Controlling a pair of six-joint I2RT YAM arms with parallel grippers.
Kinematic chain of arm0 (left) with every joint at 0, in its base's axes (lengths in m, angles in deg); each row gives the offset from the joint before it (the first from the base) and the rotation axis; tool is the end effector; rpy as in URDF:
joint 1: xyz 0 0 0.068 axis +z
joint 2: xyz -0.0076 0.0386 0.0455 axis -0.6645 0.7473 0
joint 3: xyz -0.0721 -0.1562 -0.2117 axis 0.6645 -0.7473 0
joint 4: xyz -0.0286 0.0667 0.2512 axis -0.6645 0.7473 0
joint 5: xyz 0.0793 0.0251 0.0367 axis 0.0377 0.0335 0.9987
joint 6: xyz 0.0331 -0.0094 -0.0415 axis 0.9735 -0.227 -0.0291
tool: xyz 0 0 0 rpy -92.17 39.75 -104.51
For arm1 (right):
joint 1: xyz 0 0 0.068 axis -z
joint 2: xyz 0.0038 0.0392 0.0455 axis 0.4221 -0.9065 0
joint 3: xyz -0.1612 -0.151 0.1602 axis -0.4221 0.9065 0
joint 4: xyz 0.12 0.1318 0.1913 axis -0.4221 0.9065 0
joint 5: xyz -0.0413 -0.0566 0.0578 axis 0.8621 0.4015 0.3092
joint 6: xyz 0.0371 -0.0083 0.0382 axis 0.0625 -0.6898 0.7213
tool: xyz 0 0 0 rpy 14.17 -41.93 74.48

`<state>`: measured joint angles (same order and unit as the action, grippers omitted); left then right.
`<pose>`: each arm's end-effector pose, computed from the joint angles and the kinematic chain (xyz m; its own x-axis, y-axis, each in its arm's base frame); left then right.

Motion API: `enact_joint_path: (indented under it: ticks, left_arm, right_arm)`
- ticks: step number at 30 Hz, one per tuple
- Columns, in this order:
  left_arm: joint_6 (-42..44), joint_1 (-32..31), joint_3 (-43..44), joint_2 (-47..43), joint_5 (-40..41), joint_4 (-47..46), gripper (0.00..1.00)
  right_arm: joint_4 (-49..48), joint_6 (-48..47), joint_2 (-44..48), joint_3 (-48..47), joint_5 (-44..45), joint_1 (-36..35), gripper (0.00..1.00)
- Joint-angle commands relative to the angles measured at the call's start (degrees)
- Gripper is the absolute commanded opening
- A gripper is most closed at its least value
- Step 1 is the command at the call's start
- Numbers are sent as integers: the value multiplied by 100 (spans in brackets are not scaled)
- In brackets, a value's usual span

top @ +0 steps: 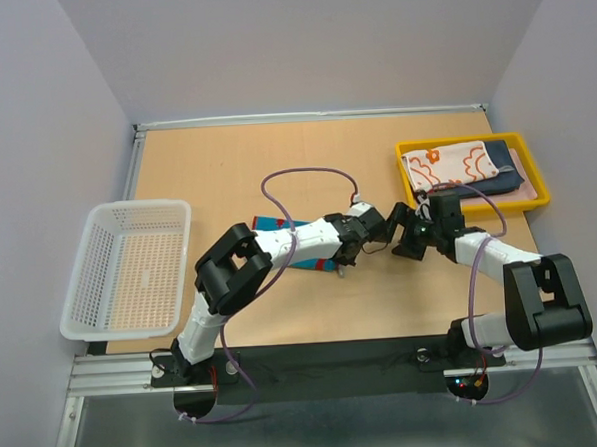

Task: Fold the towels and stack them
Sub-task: Neatly place the folded towel into the bin

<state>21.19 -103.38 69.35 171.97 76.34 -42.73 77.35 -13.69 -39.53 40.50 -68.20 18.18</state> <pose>0.2178 -0.3774 0.1727 -0.7081 0.4356 -0.5558 0.4714 0.8776 0.0872 0.2420 0.0454 0.1618 -0.8496 0.4054 -0.3374 0.0949 0.7468 0.6582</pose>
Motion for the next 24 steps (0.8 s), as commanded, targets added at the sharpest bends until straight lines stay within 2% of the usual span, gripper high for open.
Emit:
enact_joint_path:
  ticks: [1,6,11,15,24]
  left_arm:
    - [84,30,-65,-597,-297,-85,0]
    - [101,65,-91,-659,-376,-121,0]
    - [93,65,-126,-729,-412,-147,0]
    - [92,74,-144,-773,-420,-173,0]
    - [49,74,-83,-747,-473,-261,0]
  right_arm:
    - [-1620,1052,-37,260,-780,-24,95]
    - [-2788,1844,-406,480,-842,-191,99]
    - [-3089,2424,-1037,463,-342,-726,100]
    - [-3748,3065,-1573,490,-192,-964,99]
    - [-4188,3726,-2331,428,81,-1536,96]
